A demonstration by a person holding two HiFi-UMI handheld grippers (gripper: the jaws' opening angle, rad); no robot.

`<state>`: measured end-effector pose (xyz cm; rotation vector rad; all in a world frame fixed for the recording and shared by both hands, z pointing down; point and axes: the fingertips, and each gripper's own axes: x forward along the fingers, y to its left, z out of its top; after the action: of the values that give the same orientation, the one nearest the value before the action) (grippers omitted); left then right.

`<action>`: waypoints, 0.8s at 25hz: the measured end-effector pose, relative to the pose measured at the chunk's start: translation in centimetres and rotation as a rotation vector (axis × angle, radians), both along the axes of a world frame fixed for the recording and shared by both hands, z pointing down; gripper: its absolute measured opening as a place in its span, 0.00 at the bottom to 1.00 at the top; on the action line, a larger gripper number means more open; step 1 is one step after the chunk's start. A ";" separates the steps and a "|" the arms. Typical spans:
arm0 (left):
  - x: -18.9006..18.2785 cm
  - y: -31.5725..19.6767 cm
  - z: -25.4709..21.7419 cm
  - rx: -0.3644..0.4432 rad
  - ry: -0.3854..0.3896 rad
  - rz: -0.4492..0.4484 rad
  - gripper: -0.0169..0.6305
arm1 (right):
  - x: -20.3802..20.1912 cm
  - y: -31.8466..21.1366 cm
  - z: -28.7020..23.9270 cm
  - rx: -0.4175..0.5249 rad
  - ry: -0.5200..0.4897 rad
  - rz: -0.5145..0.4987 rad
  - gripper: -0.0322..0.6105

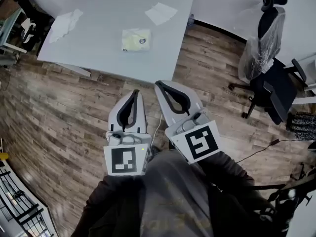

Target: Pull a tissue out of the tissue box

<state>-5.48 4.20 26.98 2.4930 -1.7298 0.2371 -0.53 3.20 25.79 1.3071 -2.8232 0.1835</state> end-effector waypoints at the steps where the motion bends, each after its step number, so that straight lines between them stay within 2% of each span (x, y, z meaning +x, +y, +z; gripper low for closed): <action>1: 0.2 -1.1 0.0 -0.003 0.000 -0.013 0.02 | 0.0 -1.1 0.2 -0.007 -0.001 -0.014 0.05; 5: 0.4 -5.2 0.0 -0.011 0.002 -0.076 0.02 | 0.1 -5.0 0.8 -0.023 0.001 -0.072 0.05; 10: 1.0 -8.3 -0.3 -0.014 -0.028 -0.092 0.02 | -0.2 -8.4 0.7 -0.025 0.001 -0.138 0.05; 20: -0.4 -13.9 0.3 -0.023 -0.019 -0.132 0.02 | -1.6 -14.0 1.2 -0.026 0.003 -0.178 0.05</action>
<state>-5.86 -9.66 27.28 2.3555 -1.8790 0.2692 -2.17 -10.81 26.96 1.0431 -2.9040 0.2127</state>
